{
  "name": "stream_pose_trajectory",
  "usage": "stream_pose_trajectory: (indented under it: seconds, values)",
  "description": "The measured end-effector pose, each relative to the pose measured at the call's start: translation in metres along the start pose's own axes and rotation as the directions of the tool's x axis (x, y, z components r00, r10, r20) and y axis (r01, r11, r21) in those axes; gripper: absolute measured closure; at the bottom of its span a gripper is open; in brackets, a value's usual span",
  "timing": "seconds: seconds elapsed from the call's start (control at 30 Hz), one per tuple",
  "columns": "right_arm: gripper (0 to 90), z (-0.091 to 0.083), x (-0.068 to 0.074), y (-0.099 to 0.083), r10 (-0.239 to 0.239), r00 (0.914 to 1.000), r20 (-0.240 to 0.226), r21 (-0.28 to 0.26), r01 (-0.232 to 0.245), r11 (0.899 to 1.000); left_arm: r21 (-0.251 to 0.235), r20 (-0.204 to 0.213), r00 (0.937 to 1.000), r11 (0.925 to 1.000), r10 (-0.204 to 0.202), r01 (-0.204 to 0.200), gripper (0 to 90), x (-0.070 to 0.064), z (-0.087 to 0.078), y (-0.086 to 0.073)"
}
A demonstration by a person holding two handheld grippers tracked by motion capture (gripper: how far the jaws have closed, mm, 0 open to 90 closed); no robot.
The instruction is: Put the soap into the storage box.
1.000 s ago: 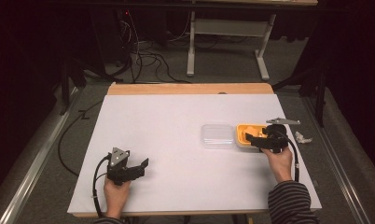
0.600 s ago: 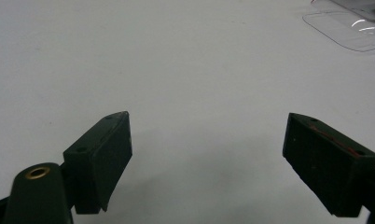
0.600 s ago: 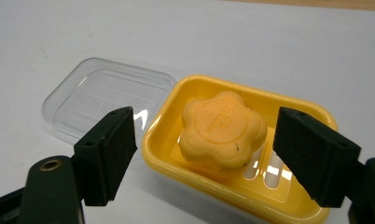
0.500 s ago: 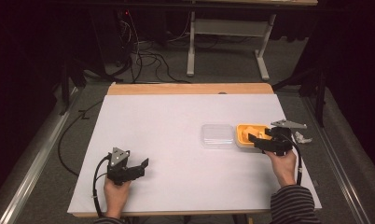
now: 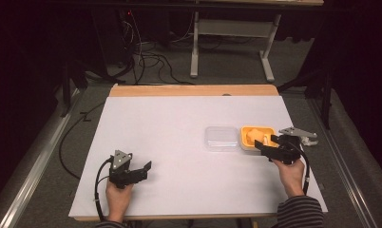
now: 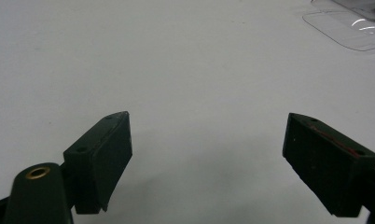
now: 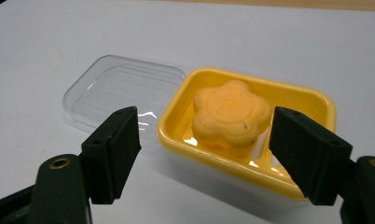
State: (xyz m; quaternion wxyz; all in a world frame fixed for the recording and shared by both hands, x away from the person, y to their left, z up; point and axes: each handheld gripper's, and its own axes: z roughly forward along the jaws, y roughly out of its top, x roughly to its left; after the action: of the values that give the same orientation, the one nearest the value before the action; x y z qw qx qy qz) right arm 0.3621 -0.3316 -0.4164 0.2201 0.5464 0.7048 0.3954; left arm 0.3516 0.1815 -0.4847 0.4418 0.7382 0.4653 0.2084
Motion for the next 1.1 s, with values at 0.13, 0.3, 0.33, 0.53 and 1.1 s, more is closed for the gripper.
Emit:
stream_pose_trajectory:
  seconds: [0.13, 0.3, 0.33, 0.53, 1.1]
  values:
    - [25.1, -0.004, 0.003, -0.005, -0.006, 0.9999, -0.008, -0.01, 0.006, 1.0, 0.0, -0.001, 1.0, 1.0, 0.0, 0.0, 16.2, 0.0, 0.0, 0.0]
    - [25.3, -0.007, 0.004, -0.01, 0.005, 0.9998, -0.017, -0.019, -0.006, 1.0, 0.001, 0.0, 1.0, 1.0, -0.001, 0.001, 16.2, 0.0, 0.0, 0.0]
    - [25.3, -0.008, 0.004, -0.01, 0.004, 0.9999, -0.016, -0.021, -0.004, 1.0, 0.001, 0.0, 1.0, 1.0, -0.001, 0.001, 16.2, 0.0, 0.0, 0.0]
    - [25.4, -0.013, 0.006, -0.013, 0.008, 0.9995, -0.03, -0.037, -0.009, 0.999, 0.001, -0.002, 1.0, 1.0, 0.0, 0.0, 16.3, 0.0, 0.0, 0.0]
    - [25.5, -0.022, 0.016, -0.025, -0.013, 0.9984, -0.056, -0.064, 0.009, 0.998, 0.0, 0.001, 1.0, 1.0, -0.006, 0.006, 16.4, 0.0, 0.0, 0.0]
